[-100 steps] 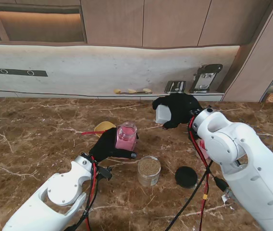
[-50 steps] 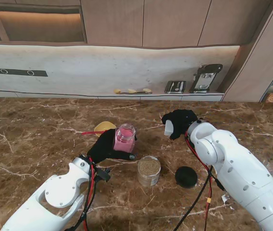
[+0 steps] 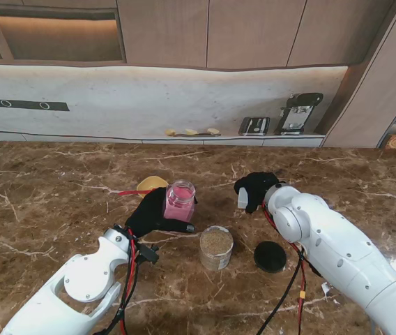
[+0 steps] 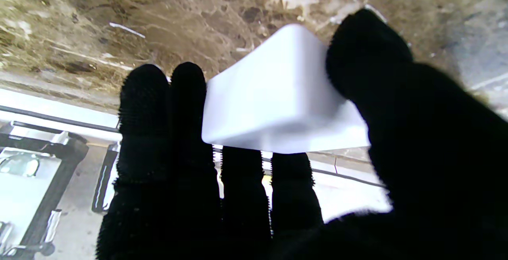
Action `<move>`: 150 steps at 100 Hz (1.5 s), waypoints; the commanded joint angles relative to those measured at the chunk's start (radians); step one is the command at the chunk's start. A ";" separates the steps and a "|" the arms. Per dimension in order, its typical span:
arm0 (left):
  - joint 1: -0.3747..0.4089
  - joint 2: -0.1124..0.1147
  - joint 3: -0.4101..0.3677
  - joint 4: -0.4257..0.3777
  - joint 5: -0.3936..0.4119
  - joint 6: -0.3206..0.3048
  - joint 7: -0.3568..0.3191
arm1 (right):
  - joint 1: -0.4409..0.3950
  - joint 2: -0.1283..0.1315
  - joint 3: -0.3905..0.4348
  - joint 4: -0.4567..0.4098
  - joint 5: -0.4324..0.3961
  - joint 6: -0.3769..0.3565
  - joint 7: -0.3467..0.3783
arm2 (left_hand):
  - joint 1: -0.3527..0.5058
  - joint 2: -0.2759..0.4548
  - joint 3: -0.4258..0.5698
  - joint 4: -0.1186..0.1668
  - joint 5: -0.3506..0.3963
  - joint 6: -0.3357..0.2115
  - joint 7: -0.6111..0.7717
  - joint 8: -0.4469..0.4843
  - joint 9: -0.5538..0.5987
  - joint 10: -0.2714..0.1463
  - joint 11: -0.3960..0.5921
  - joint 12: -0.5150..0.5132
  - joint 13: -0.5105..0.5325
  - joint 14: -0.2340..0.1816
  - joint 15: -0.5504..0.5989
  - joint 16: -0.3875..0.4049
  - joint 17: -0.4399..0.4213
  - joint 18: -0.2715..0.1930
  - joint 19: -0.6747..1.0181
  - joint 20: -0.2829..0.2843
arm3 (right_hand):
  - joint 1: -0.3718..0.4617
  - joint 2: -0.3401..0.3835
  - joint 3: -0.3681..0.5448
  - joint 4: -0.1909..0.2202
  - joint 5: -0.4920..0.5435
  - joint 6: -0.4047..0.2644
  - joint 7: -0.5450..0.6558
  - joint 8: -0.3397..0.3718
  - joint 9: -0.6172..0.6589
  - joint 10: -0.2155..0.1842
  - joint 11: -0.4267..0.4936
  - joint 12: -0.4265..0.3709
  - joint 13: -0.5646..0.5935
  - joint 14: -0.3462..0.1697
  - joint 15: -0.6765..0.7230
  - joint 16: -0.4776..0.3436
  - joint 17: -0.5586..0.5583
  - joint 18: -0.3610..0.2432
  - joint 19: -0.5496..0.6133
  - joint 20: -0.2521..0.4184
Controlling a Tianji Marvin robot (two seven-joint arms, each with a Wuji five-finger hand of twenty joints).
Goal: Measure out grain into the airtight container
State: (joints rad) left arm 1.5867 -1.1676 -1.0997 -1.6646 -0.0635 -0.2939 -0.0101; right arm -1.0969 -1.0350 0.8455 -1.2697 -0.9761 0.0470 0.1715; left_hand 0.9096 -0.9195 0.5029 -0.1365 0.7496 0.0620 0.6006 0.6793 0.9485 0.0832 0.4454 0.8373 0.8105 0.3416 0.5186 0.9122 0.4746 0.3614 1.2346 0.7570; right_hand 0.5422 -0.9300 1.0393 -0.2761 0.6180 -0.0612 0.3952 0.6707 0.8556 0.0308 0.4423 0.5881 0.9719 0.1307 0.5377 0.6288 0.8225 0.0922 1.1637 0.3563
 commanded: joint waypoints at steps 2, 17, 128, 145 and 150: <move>0.004 0.000 0.003 0.006 -0.003 0.003 0.001 | 0.006 -0.005 -0.012 0.035 0.012 0.012 0.008 | 0.285 0.597 0.212 0.002 0.241 -0.192 0.407 0.024 0.055 -0.078 0.119 0.033 0.093 -0.063 0.186 0.048 0.001 -0.009 0.027 0.029 | 0.058 0.116 0.189 0.140 0.042 0.001 0.154 0.017 -0.008 -0.068 0.062 -0.015 -0.013 -0.147 0.051 -0.026 -0.010 -0.124 -0.018 0.015; 0.002 0.000 0.005 0.010 -0.001 0.000 0.002 | 0.025 -0.007 -0.047 0.076 0.025 0.017 -0.012 | 0.287 0.597 0.209 -0.001 0.239 -0.195 0.406 0.024 0.054 -0.074 0.115 0.036 0.091 -0.064 0.185 0.048 0.000 -0.009 0.027 0.029 | 0.048 0.107 0.181 0.140 0.030 0.004 0.156 0.017 -0.021 -0.067 0.070 -0.018 -0.023 -0.148 0.054 -0.032 -0.016 -0.125 -0.022 0.014; -0.001 -0.002 -0.001 0.015 0.003 -0.010 0.012 | -0.019 -0.016 -0.056 0.104 0.079 0.053 -0.047 | 0.282 0.606 0.213 0.004 0.236 -0.194 0.405 0.023 0.053 -0.104 0.118 0.030 0.091 -0.064 0.186 0.048 -0.001 -0.009 0.028 0.029 | -0.219 0.101 0.081 0.085 -0.235 0.143 0.030 -0.057 -0.365 -0.008 0.020 -0.121 -0.319 -0.122 -0.058 -0.143 -0.280 -0.084 -0.216 -0.036; -0.002 0.000 -0.002 0.017 0.004 -0.011 0.005 | -0.054 -0.014 0.010 0.061 0.043 0.037 -0.065 | 0.283 0.604 0.212 0.002 0.236 -0.193 0.404 0.023 0.052 -0.099 0.118 0.031 0.091 -0.064 0.186 0.048 0.000 -0.011 0.028 0.030 | -0.230 0.118 0.078 0.085 -0.255 0.149 0.018 -0.062 -0.392 -0.005 0.019 -0.130 -0.370 -0.120 -0.076 -0.156 -0.330 -0.090 -0.237 -0.034; -0.004 0.001 -0.002 0.017 0.004 -0.010 0.002 | -0.069 -0.013 0.038 0.036 0.023 0.034 -0.072 | 0.285 0.602 0.212 0.001 0.237 -0.193 0.404 0.023 0.052 -0.090 0.118 0.032 0.091 -0.063 0.186 0.048 -0.001 -0.010 0.028 0.030 | -0.230 0.133 0.074 0.086 -0.253 0.149 0.017 -0.062 -0.390 -0.004 0.022 -0.132 -0.386 -0.120 -0.080 -0.160 -0.351 -0.096 -0.247 -0.034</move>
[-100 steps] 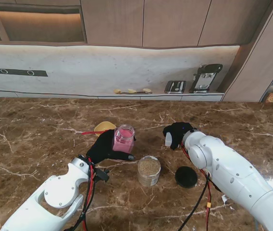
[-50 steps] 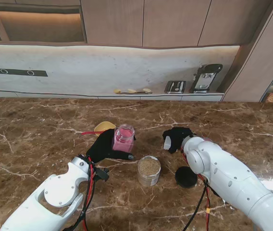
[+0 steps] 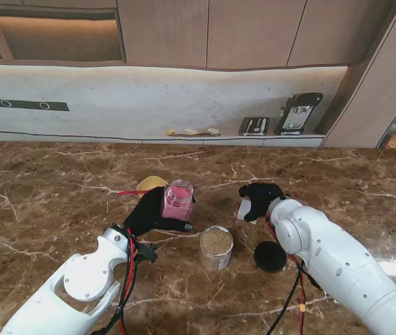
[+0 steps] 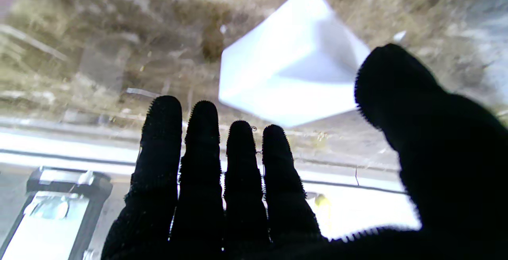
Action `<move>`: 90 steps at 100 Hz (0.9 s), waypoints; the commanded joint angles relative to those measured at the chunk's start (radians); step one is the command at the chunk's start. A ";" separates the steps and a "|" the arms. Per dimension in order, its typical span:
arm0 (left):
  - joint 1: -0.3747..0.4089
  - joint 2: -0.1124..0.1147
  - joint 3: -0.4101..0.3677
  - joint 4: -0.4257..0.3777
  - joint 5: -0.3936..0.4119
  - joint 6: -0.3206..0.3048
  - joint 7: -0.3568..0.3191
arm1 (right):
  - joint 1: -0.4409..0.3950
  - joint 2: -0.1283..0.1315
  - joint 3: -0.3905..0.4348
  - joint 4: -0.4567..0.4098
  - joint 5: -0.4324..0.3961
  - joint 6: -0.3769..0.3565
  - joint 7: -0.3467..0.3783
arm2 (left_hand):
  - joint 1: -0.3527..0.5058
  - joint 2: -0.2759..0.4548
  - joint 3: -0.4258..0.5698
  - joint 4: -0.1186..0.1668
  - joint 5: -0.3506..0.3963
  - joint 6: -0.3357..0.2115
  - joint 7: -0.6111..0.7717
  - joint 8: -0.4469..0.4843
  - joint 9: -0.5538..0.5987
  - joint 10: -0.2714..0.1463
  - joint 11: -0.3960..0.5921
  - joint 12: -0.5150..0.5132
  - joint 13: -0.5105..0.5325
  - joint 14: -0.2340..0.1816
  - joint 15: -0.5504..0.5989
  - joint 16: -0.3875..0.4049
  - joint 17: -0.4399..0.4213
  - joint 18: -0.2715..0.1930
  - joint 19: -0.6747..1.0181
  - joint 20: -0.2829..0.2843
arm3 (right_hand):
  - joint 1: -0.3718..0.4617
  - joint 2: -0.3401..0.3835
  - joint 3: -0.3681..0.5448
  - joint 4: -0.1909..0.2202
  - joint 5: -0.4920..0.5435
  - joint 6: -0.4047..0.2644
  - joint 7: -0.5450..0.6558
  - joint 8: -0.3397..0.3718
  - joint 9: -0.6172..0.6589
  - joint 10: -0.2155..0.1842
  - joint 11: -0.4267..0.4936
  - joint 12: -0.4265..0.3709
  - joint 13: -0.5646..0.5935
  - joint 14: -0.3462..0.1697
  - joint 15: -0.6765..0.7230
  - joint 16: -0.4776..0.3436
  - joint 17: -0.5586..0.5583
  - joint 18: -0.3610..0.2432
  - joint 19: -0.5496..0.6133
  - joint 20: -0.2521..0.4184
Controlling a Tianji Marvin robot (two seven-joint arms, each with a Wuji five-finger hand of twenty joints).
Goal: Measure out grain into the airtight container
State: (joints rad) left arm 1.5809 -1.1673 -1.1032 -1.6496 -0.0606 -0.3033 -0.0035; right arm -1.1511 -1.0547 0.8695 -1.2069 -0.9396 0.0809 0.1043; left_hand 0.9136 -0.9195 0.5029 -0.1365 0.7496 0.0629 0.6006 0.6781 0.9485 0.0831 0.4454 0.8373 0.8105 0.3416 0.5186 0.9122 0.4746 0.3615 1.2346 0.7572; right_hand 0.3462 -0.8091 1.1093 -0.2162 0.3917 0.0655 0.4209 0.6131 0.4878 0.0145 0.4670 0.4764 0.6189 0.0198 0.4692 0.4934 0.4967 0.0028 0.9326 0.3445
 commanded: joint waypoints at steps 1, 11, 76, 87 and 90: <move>0.002 0.000 0.002 0.002 0.000 0.000 -0.005 | -0.018 0.007 0.020 -0.032 -0.018 0.000 -0.005 | 0.280 0.604 0.212 0.002 0.237 -0.194 0.404 0.024 0.052 -0.097 0.117 0.032 0.091 -0.063 0.186 0.048 -0.001 -0.010 0.028 0.030 | -0.034 0.016 0.002 0.026 -0.027 0.021 -0.009 -0.004 -0.022 0.012 -0.002 -0.021 -0.036 -0.010 -0.012 -0.025 -0.029 -0.009 -0.017 -0.022; 0.000 0.001 0.003 0.003 -0.001 0.000 -0.008 | -0.053 0.009 0.080 -0.085 -0.063 -0.003 -0.019 | 0.281 0.604 0.210 0.001 0.237 -0.194 0.404 0.024 0.052 -0.100 0.116 0.034 0.090 -0.063 0.186 0.048 -0.002 -0.010 0.028 0.030 | -0.037 0.044 -0.012 0.030 -0.029 0.023 -0.015 -0.005 -0.035 0.011 -0.009 -0.029 -0.050 -0.009 -0.013 -0.031 -0.044 -0.011 -0.023 -0.017; 0.014 0.004 0.007 -0.023 0.013 -0.002 -0.005 | -0.378 -0.030 0.533 -0.356 0.005 -0.080 -0.231 | 0.277 0.606 0.212 0.005 0.235 -0.201 0.404 0.024 0.052 -0.109 0.118 0.028 0.090 -0.069 0.186 0.047 -0.001 -0.013 0.028 0.030 | -0.082 -0.011 -0.033 0.029 -0.094 0.042 -0.155 -0.039 -0.107 -0.004 -0.130 -0.074 -0.137 -0.036 -0.152 -0.108 -0.187 0.014 -0.145 0.015; 0.013 0.003 0.012 -0.019 0.013 -0.002 -0.005 | -0.399 -0.043 0.571 -0.312 0.095 -0.111 -0.260 | 0.278 0.607 0.214 0.005 0.235 -0.199 0.404 0.025 0.052 -0.108 0.118 0.027 0.091 -0.068 0.185 0.047 -0.002 -0.014 0.028 0.030 | -0.085 -0.056 -0.001 0.020 -0.195 0.090 -0.219 -0.042 -0.196 0.014 -0.161 -0.091 -0.187 -0.051 -0.233 -0.165 -0.231 0.002 -0.211 0.017; 0.013 0.003 0.012 -0.018 0.012 -0.002 -0.006 | -0.403 -0.047 0.579 -0.297 0.119 -0.115 -0.271 | 0.278 0.606 0.214 0.005 0.236 -0.198 0.404 0.025 0.053 -0.108 0.118 0.027 0.091 -0.067 0.186 0.047 -0.002 -0.013 0.028 0.030 | -0.094 -0.064 0.006 0.018 -0.233 0.106 -0.237 -0.039 -0.227 0.020 -0.163 -0.093 -0.206 -0.050 -0.248 -0.177 -0.244 0.001 -0.229 0.015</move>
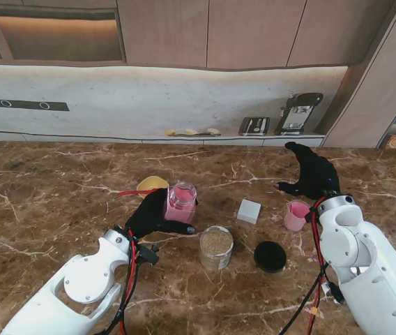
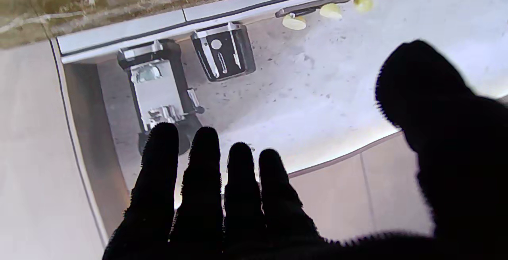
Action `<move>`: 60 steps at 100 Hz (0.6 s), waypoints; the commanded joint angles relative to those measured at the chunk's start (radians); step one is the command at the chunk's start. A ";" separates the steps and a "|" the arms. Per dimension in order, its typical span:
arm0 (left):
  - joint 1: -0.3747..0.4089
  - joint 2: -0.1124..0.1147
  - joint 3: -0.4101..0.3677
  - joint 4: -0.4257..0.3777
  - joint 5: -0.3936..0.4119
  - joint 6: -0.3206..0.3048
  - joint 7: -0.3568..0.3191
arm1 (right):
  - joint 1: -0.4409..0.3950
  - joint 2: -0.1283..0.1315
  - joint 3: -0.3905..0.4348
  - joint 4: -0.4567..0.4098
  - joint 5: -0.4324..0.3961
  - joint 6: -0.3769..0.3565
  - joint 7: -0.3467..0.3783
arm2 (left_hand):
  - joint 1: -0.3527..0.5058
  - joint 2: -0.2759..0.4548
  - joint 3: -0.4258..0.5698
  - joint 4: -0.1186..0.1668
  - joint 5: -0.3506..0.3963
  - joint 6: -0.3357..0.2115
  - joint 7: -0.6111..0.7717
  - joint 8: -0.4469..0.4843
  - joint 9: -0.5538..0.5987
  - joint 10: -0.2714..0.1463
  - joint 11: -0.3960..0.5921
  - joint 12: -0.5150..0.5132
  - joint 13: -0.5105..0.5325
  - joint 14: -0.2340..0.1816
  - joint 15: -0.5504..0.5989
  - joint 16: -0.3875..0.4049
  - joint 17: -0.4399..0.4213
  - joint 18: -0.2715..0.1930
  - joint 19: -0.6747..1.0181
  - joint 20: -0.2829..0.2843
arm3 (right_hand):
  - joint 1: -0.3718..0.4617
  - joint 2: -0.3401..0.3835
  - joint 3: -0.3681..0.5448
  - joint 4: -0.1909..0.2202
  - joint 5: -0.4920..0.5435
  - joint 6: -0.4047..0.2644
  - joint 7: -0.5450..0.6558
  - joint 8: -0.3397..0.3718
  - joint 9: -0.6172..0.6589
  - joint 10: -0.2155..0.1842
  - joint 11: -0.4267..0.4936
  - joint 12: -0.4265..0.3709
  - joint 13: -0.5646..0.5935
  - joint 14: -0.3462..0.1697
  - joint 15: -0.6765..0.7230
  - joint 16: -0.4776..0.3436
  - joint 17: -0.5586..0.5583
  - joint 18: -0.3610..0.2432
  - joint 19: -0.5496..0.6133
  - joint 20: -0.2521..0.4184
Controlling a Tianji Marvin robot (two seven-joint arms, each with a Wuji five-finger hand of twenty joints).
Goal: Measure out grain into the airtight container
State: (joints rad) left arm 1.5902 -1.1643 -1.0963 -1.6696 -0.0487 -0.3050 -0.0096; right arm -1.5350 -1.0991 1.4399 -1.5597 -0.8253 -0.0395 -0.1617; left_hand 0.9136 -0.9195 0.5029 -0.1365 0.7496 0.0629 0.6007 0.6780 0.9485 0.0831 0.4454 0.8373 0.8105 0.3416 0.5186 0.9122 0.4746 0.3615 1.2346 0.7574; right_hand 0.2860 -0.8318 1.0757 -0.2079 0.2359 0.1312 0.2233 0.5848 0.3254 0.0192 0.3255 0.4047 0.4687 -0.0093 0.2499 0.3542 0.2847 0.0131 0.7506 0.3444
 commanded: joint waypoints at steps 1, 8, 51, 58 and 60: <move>0.004 0.000 0.006 0.003 0.000 0.000 0.000 | -0.021 -0.004 0.011 0.060 0.014 0.004 -0.008 | 0.277 0.606 0.214 0.005 0.236 -0.198 0.404 0.025 0.052 -0.107 0.118 0.027 0.091 -0.067 0.186 0.047 -0.002 -0.013 0.028 0.030 | -0.035 -0.044 0.042 0.009 -0.088 0.044 -0.044 -0.009 -0.075 0.017 -0.022 -0.022 -0.062 -0.022 -0.034 -0.042 -0.037 -0.010 -0.053 0.015; 0.003 0.000 0.006 0.007 0.002 0.002 -0.001 | -0.034 -0.014 0.028 0.085 0.091 -0.002 -0.011 | 0.277 0.606 0.214 0.005 0.236 -0.199 0.404 0.024 0.052 -0.107 0.118 0.027 0.092 -0.067 0.186 0.047 -0.001 -0.013 0.029 0.030 | -0.038 -0.062 0.051 0.001 -0.108 0.073 -0.212 0.000 -0.155 0.026 -0.049 -0.047 -0.147 -0.033 -0.063 -0.069 -0.103 -0.017 -0.124 0.039; 0.009 0.001 -0.007 0.020 -0.009 -0.002 -0.008 | -0.083 -0.039 0.091 0.215 0.350 -0.079 0.027 | 0.280 0.602 0.213 0.003 0.239 -0.197 0.404 0.024 0.053 -0.091 0.118 0.030 0.089 -0.064 0.186 0.048 -0.004 -0.009 0.028 0.032 | -0.080 -0.181 0.128 -0.023 -0.057 0.085 -0.292 -0.609 -0.195 0.019 -0.262 -0.016 -0.291 -0.063 -0.143 -0.084 -0.278 -0.013 -0.279 0.141; 0.009 0.001 -0.008 0.022 -0.010 -0.005 -0.007 | -0.085 -0.040 0.098 0.224 0.384 -0.084 0.048 | 0.281 0.601 0.212 0.002 0.239 -0.196 0.404 0.024 0.054 -0.090 0.117 0.032 0.090 -0.064 0.186 0.048 -0.004 -0.009 0.029 0.032 | -0.080 -0.192 0.134 -0.024 -0.058 0.085 -0.291 -0.608 -0.197 0.021 -0.266 -0.015 -0.306 -0.062 -0.150 -0.085 -0.288 -0.020 -0.287 0.143; 0.009 0.001 -0.008 0.022 -0.010 -0.005 -0.007 | -0.087 -0.039 0.100 0.225 0.391 -0.085 0.058 | 0.281 0.603 0.211 0.001 0.239 -0.196 0.404 0.024 0.053 -0.092 0.117 0.033 0.090 -0.064 0.186 0.049 -0.004 -0.008 0.028 0.032 | -0.079 -0.195 0.136 -0.024 -0.058 0.084 -0.291 -0.608 -0.197 0.020 -0.267 -0.015 -0.309 -0.062 -0.152 -0.085 -0.292 -0.024 -0.290 0.143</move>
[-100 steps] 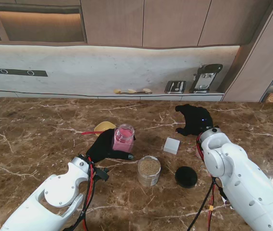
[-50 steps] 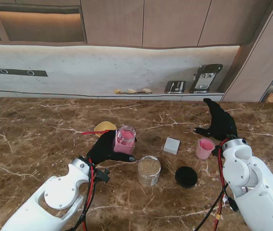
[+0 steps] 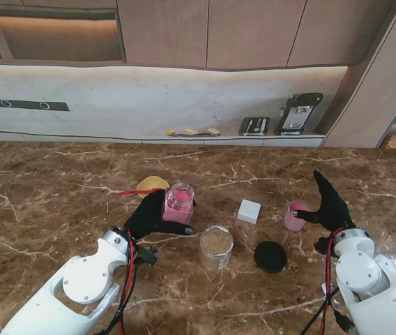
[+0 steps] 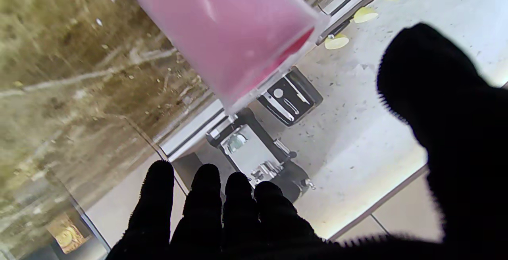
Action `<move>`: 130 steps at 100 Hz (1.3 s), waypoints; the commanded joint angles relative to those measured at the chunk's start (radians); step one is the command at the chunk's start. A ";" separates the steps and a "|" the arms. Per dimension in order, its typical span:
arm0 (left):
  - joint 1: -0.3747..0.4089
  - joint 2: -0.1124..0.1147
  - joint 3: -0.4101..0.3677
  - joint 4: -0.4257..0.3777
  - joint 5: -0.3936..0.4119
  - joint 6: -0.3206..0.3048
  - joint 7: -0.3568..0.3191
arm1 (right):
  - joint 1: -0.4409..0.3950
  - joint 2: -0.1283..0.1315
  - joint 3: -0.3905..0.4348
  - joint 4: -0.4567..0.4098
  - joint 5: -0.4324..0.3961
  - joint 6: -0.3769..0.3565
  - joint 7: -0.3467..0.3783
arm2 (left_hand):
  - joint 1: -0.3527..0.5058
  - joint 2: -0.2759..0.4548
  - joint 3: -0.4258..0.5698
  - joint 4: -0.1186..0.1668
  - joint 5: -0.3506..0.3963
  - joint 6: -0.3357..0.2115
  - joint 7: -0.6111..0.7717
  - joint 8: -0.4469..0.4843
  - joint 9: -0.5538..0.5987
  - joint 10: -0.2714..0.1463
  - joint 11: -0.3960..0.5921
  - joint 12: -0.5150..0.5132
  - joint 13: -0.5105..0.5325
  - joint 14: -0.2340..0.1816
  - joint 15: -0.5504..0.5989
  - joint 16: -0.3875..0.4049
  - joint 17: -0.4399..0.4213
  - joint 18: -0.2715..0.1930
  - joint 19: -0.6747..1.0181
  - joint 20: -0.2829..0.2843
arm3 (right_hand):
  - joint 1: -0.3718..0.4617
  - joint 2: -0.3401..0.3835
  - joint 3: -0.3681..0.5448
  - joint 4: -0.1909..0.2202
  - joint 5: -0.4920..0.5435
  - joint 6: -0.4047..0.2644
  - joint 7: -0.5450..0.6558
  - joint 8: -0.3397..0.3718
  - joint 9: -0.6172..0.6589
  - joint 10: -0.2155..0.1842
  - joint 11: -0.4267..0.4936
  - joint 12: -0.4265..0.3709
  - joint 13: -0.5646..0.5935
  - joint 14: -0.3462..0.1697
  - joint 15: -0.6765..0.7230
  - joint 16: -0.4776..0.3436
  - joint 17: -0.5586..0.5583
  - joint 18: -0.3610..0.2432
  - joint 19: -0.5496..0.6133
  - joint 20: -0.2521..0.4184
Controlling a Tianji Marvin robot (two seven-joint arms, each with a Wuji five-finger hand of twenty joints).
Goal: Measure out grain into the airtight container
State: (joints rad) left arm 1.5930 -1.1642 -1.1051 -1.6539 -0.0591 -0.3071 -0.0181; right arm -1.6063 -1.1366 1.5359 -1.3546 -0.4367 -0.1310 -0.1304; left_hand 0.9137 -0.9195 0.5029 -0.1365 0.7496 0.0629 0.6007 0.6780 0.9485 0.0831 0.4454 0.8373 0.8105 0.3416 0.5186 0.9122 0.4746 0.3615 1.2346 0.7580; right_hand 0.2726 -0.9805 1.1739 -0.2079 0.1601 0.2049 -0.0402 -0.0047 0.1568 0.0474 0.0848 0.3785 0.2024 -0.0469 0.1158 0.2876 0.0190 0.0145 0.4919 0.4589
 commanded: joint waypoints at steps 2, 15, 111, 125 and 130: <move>0.006 0.001 0.001 0.008 0.000 -0.004 0.002 | -0.016 0.000 0.006 0.021 0.009 0.006 0.038 | 0.280 0.605 0.212 0.002 0.239 -0.196 0.404 0.025 0.053 -0.103 0.117 0.032 0.090 -0.064 0.186 0.049 -0.004 -0.008 0.028 0.031 | -0.065 -0.051 0.039 -0.025 0.018 0.010 -0.027 -0.018 -0.029 -0.008 -0.028 0.011 -0.046 -0.025 -0.019 -0.018 -0.028 -0.027 -0.033 0.029; 0.005 0.001 0.001 0.011 -0.004 -0.005 0.000 | -0.019 0.007 0.016 0.039 0.032 0.005 0.087 | 0.279 0.606 0.211 0.002 0.238 -0.196 0.404 0.025 0.053 -0.105 0.116 0.033 0.088 -0.064 0.186 0.049 -0.005 -0.009 0.027 0.031 | -0.073 -0.087 0.061 -0.031 0.016 -0.003 -0.001 0.006 -0.018 -0.011 0.002 0.041 -0.050 -0.020 -0.018 -0.007 -0.029 -0.034 -0.051 0.045; -0.003 -0.004 0.008 0.025 0.002 0.002 0.012 | 0.081 -0.002 -0.064 0.258 0.243 0.044 0.213 | 0.276 0.603 0.218 0.003 0.239 -0.198 0.407 0.026 0.055 -0.107 0.120 0.030 0.090 -0.067 0.185 0.048 -0.008 -0.008 0.026 0.033 | -0.005 -0.154 0.068 -0.030 -0.050 -0.186 0.126 0.756 -0.023 -0.005 0.037 0.081 -0.093 0.009 -0.003 0.022 -0.031 -0.042 -0.088 0.109; -0.006 -0.005 0.016 0.029 0.002 0.005 0.016 | 0.102 -0.002 -0.089 0.287 0.250 0.042 0.225 | 0.276 0.601 0.220 0.002 0.238 -0.194 0.405 0.026 0.054 -0.102 0.120 0.031 0.089 -0.066 0.184 0.047 -0.009 -0.006 0.025 0.033 | 0.001 -0.158 0.067 -0.029 -0.032 -0.243 0.150 0.785 -0.026 -0.006 0.023 0.073 -0.099 0.009 -0.007 0.021 -0.034 -0.043 -0.090 0.110; -0.006 -0.005 0.017 0.029 0.003 0.006 0.015 | 0.109 -0.002 -0.097 0.297 0.252 0.041 0.229 | 0.278 0.598 0.219 0.000 0.238 -0.195 0.405 0.025 0.054 -0.085 0.120 0.032 0.088 -0.067 0.183 0.047 -0.009 -0.006 0.025 0.033 | 0.008 -0.156 0.063 -0.028 -0.024 -0.279 0.170 0.808 -0.025 -0.009 0.013 0.068 -0.101 0.008 -0.009 0.021 -0.036 -0.043 -0.090 0.111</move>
State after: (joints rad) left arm 1.5841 -1.1657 -1.0921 -1.6286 -0.0594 -0.3071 -0.0021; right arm -1.4819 -1.1196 1.4625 -1.1103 -0.1895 -0.1049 0.0593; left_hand 0.9137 -0.9195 0.5029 -0.1365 0.7496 0.0629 0.6007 0.6779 0.9485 0.0831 0.4454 0.8373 0.8105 0.3417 0.5186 0.9122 0.4741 0.3615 1.2346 0.7683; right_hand 0.2517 -1.0964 1.2211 -0.2077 0.1560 -0.0132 0.1097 0.7666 0.1497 0.0161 0.1214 0.4631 0.1029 -0.1538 0.1021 0.2899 -0.1327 -0.2908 0.1786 0.5354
